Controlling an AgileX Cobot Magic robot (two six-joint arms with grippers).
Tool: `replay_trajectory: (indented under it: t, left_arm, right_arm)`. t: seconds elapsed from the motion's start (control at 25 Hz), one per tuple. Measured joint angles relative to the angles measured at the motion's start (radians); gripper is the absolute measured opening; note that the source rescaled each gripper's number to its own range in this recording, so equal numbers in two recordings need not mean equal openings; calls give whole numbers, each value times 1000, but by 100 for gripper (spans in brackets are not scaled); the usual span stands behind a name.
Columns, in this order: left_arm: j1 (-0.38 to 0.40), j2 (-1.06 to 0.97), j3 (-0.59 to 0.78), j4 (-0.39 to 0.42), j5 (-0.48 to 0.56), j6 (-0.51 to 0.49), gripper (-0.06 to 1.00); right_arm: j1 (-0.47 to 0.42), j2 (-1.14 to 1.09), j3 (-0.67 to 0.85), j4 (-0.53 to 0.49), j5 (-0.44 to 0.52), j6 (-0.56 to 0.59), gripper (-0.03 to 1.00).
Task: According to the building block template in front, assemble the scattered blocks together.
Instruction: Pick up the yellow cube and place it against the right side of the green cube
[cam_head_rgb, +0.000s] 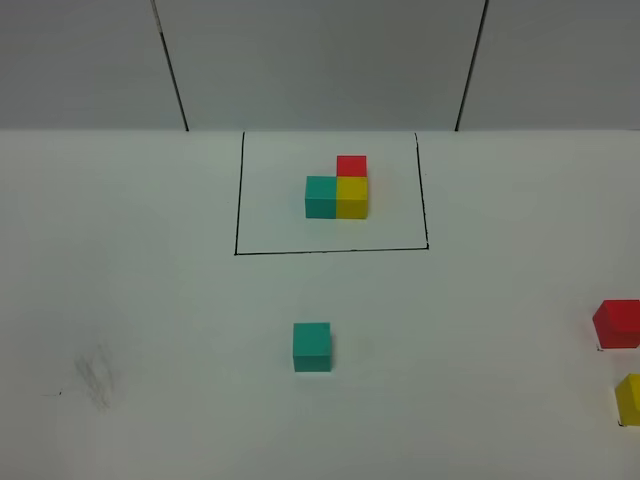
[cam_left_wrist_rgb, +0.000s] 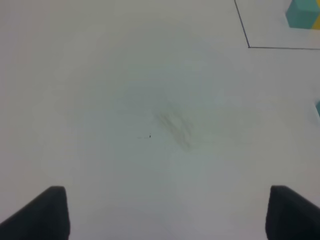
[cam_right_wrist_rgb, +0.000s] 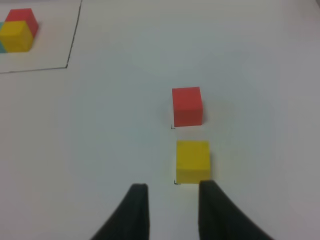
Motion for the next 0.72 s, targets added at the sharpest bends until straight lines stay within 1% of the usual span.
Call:
replay_trajectory:
  t: [0.6,0.72]
  left_arm:
    - [0,0,0,0,0,0,95]
    - [0,0,0,0,0,0,95]
  right_arm:
    - [0,0,0,0,0,0,0]
    - [0,0,0,12,0,0,0]
